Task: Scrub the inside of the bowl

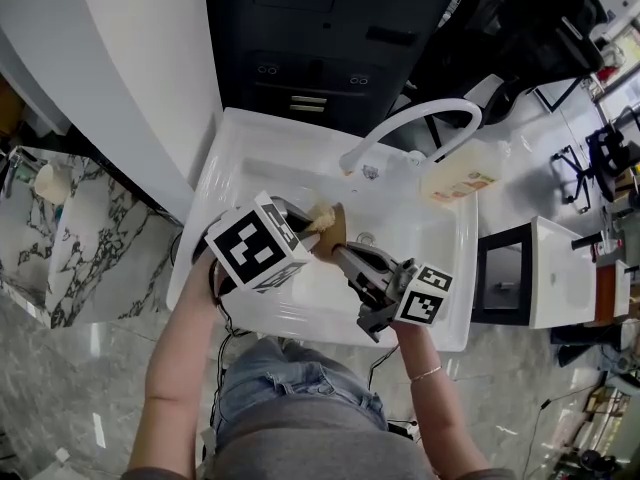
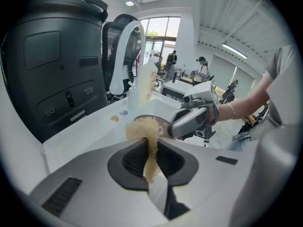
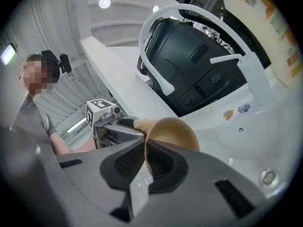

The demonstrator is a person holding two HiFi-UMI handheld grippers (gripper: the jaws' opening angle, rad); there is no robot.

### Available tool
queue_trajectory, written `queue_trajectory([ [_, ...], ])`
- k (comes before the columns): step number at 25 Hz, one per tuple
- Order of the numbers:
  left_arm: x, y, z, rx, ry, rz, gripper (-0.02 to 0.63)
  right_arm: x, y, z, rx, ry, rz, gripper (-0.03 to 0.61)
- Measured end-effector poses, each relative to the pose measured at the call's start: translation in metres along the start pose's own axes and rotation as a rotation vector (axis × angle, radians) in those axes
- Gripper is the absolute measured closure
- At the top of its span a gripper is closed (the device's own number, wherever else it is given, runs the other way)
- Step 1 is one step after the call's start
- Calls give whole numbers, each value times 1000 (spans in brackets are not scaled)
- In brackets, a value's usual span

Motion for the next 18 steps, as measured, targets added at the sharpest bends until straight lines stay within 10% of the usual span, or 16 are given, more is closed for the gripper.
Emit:
queue_trajectory([
  [9,3,19,11,68,-34,13,568,9,-5,-2,-81,3,-106,555],
  [18,-30,27,-16,-49,34,291,568,2,6,9,44,22,9,555],
])
Point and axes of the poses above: the fingertips, and each gripper's own axes: x forward along the fingers, z to its right, y out of its top, the point moved 8 cm from there along -x, backward along the fingers, and after that the axes turned 6 degrees about -x, right-handed, at the moved point
